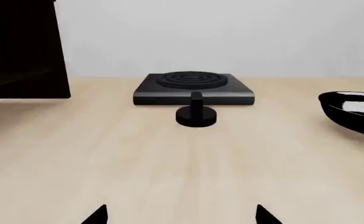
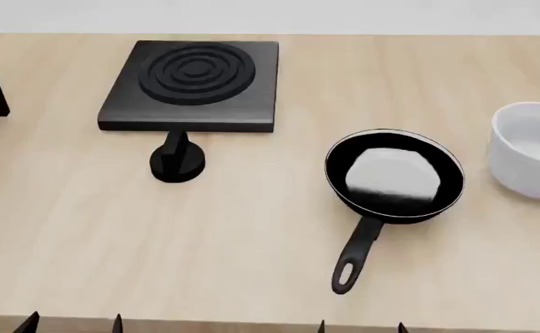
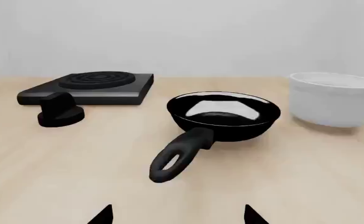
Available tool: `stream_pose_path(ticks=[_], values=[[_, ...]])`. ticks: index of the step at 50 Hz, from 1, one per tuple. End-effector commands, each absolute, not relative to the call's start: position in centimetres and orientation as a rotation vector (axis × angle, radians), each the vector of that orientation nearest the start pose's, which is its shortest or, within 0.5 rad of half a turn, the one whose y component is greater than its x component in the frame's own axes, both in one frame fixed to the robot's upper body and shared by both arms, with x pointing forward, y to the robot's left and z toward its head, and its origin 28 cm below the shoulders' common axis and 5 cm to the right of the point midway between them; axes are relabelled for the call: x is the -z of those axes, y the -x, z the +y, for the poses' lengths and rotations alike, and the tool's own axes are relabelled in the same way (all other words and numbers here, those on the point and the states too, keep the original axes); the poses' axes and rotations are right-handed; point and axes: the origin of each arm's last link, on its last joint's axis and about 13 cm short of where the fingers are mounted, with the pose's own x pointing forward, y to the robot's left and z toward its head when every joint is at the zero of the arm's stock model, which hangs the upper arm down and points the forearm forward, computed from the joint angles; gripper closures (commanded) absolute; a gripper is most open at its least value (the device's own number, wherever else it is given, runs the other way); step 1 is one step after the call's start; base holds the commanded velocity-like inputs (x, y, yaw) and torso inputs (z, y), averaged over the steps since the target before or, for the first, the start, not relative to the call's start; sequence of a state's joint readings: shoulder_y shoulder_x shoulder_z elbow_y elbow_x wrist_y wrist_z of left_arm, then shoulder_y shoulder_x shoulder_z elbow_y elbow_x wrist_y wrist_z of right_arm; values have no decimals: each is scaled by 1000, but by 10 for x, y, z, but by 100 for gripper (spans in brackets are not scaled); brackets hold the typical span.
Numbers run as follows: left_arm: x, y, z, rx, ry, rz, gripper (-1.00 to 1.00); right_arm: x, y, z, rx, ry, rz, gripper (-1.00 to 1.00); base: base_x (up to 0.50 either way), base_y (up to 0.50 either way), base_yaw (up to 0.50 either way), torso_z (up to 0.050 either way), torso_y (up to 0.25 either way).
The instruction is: Put the frying pan under the cabinet shelf.
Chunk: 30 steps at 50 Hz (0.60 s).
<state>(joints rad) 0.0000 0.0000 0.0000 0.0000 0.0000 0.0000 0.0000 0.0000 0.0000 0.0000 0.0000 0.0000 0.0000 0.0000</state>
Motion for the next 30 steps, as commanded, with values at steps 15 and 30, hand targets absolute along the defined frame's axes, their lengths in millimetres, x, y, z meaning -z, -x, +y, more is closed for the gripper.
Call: stream_pose_path(ticks=[15,30], values=[[-24,-204,203,29,-26,-114,-100,-19,-208,-97,-3,24,-4,-100,0,0,0,8,0],[-33,-197,202,54,-39,-145,-100,-24,-206,-97,-13,42,-11,-100,0,0,0,50,0]])
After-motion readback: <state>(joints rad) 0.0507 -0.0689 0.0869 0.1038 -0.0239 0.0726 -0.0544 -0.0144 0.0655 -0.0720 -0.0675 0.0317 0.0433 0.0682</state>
